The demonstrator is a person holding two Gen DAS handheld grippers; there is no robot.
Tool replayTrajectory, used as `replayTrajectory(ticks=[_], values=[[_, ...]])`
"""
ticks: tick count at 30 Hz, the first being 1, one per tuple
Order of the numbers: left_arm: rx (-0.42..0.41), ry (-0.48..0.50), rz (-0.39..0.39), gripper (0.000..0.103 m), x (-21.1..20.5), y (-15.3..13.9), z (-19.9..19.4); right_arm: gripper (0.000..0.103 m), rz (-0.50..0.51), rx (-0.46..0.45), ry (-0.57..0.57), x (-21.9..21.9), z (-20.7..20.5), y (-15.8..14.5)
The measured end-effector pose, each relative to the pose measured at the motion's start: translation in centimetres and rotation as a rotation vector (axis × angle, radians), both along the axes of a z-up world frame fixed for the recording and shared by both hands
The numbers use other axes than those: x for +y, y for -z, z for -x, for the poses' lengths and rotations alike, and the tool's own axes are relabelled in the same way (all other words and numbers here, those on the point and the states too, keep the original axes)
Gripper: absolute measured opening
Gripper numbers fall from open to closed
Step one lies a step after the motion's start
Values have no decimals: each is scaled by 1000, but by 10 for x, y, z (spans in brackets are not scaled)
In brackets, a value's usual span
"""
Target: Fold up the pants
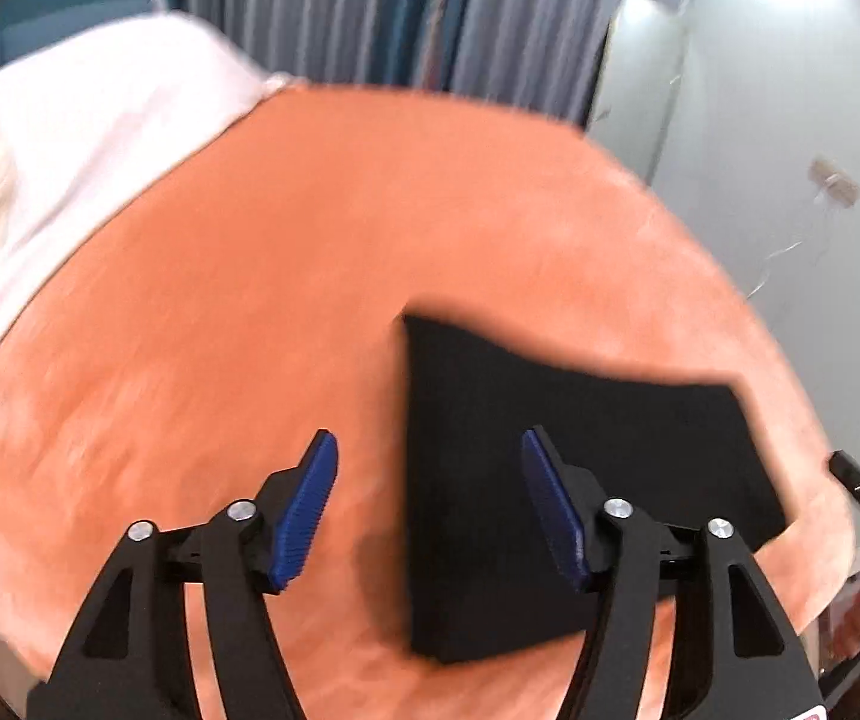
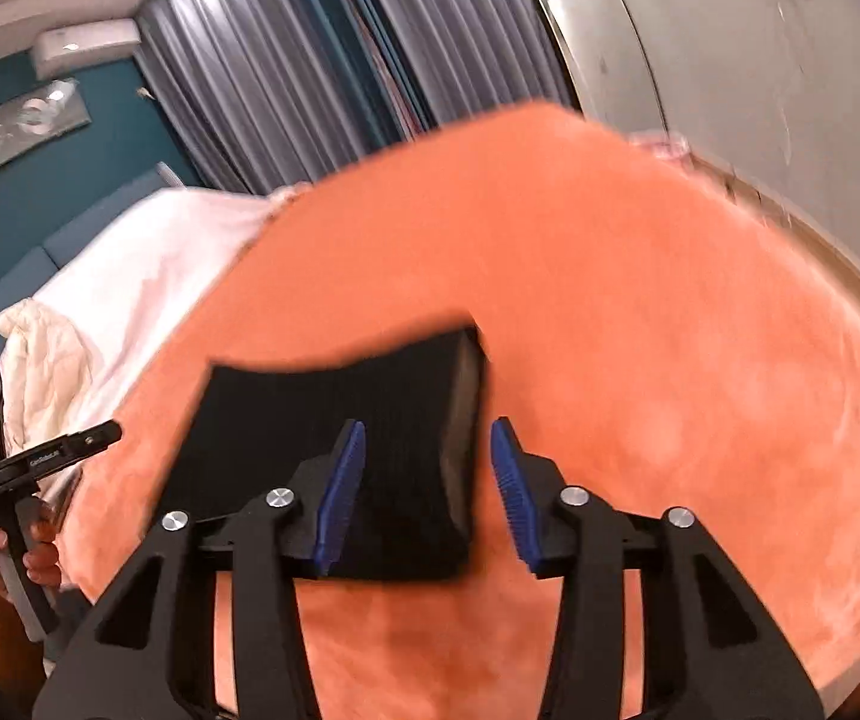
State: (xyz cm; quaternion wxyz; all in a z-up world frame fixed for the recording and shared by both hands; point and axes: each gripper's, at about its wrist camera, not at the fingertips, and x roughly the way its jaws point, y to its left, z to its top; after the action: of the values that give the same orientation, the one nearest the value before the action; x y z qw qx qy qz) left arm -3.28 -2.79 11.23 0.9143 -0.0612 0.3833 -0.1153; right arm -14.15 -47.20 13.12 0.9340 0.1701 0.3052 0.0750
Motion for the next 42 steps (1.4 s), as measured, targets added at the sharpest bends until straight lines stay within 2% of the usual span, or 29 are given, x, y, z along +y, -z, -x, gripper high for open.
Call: replayTrajectory(ticks=[2, 4, 5, 7, 8, 9, 10, 11, 13, 14, 15, 16, 17, 18, 19, 21, 24, 27, 28, 29, 30, 33, 35, 36, 37, 38, 40, 41, 42], values=[[19, 63, 67, 65, -27, -6, -25, 31, -23, -33, -50, 25, -31, -17], [101, 86, 101, 65, -50, 14, -59, 27, 5, -31, -77, 43, -63, -16], [151, 71, 91, 65, -57, 33, -75, 27, 23, -5, -86, 52, -81, -7], [244, 24, 46, 62, -64, 78, -118, 24, 126, 120, -91, 56, -121, 38], [243, 9, 32, 58, -58, 95, -130, 19, 204, 185, -45, 52, -140, 65], [201, 7, 23, 52, -51, 103, -136, 2, 219, 208, -34, 45, -149, 84], [181, 10, 17, 47, -45, 102, -135, 2, 130, 187, -34, 29, -152, 93], [167, 16, 17, 47, -46, 99, -131, 0, 35, 209, -20, 18, -150, 85], [120, 16, -39, 49, -50, 94, -124, 8, -37, 189, -20, 21, -141, 62], [109, 16, -61, 50, -51, 92, -127, 7, -27, 149, -49, 27, -135, 51], [98, 18, -78, 50, -53, 92, -126, 2, 49, 113, -61, 34, -131, 46], [95, 14, -76, 50, -47, 97, -127, 2, 132, 134, -29, 36, -136, 56], [98, 11, -66, 50, -52, 98, -130, 0, 206, 202, 10, 32, -147, 75], [98, 4, -57, 50, -52, 94, -126, 0, 197, 266, 21, 24, -156, 92], [90, -7, -68, 55, -35, 89, -122, 0, 80, 245, 43, 10, -147, 89], [52, -25, -101, 65, -25, 73, -100, 2, 25, 187, 33, 6, -121, 59], [47, -16, -119, 65, -22, 54, -76, 2, 75, 125, -45, 18, -85, 40], [46, -22, -148, 65, -19, 41, -49, 0, 149, 198, -36, 12, -65, 74], [45, -24, -161, 65, -20, 39, -39, 0, 126, 213, -31, 6, -64, 89], [46, -26, -176, 65, -19, 37, -30, 0, 71, 204, -14, 2, -59, 90], [45, -25, -189, 65, -17, 36, -20, 0, 40, 213, 5, -4, -52, 83], [55, -18, -217, 65, -19, 39, 1, 5, 114, 126, 19, 10, -24, 48], [72, -15, -212, 65, -18, 45, 8, 4, 212, 142, 15, 16, -13, 53], [84, -15, -213, 65, -20, 49, 9, 0, 245, 182, 30, 18, -26, 62], [98, -19, -217, 65, -20, 55, 9, 0, 253, 217, 33, 16, -29, 76], [104, -25, -225, 65, -19, 59, 11, 0, 236, 206, 32, 17, -29, 76], [116, -38, -252, 65, -16, 67, 13, 0, 197, 193, 46, 16, -17, 57], [127, -44, -256, 65, -15, 71, 14, 6, 176, 169, 46, 17, -11, 47], [134, -49, -251, 65, -13, 73, 15, 6, 171, 155, 38, 20, -11, 38]])
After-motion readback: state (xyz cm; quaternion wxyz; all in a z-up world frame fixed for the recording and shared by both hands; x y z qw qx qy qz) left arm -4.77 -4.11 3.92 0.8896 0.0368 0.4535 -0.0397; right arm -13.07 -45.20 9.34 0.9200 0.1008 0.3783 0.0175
